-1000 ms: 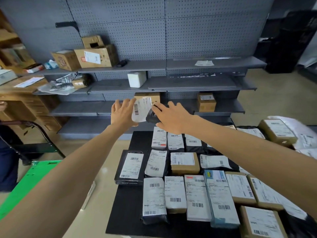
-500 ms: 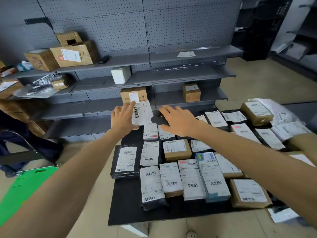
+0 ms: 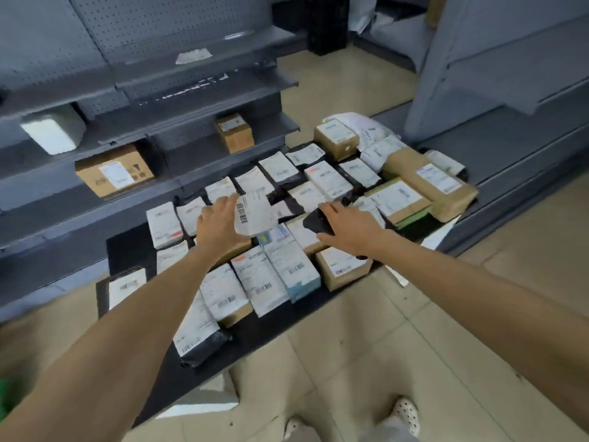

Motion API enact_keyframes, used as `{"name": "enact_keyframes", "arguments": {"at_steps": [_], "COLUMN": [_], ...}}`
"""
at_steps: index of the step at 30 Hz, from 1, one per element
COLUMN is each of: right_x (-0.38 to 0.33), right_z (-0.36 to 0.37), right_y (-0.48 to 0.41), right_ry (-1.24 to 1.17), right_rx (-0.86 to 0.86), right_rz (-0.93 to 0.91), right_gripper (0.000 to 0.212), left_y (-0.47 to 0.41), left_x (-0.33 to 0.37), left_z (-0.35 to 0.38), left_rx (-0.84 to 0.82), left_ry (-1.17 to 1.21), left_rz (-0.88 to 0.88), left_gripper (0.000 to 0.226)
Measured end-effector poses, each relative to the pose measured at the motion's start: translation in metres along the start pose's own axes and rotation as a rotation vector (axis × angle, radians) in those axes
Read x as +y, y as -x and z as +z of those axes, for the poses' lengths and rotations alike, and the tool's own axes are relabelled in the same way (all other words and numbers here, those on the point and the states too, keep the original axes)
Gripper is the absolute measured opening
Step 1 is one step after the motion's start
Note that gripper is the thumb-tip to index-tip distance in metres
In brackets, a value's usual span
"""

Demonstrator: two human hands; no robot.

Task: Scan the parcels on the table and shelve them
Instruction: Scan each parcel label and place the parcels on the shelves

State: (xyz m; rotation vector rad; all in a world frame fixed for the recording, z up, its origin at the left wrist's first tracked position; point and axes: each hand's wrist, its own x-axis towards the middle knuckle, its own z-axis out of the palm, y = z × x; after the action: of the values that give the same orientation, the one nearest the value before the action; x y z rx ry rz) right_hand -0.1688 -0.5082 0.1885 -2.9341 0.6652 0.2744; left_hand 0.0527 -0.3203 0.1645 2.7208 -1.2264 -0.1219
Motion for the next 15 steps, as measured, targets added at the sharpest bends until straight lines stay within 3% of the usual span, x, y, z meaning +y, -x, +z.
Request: {"name": "enact_keyframes", "arguments": {"at_steps": [8, 15], "right_x": [0.178, 0.359], "right_z": [-0.004, 0.010], "right_y": [0.133, 0.294], "right_ry": [-0.041, -0.095], "right_rx": [0.098, 0.080], "right_rz": [0.245, 0.534], "right_gripper": [0.082, 0.080], "left_y": [-0.039, -0.023], "left_x": [0.237, 0.495], "left_z": [0.024, 0.089], "left_rx": [-0.067, 0.033], "left_ry": [-0.019, -0.049], "left_rz": [0.269, 0.536], "left_gripper": [0.110, 0.098]}}
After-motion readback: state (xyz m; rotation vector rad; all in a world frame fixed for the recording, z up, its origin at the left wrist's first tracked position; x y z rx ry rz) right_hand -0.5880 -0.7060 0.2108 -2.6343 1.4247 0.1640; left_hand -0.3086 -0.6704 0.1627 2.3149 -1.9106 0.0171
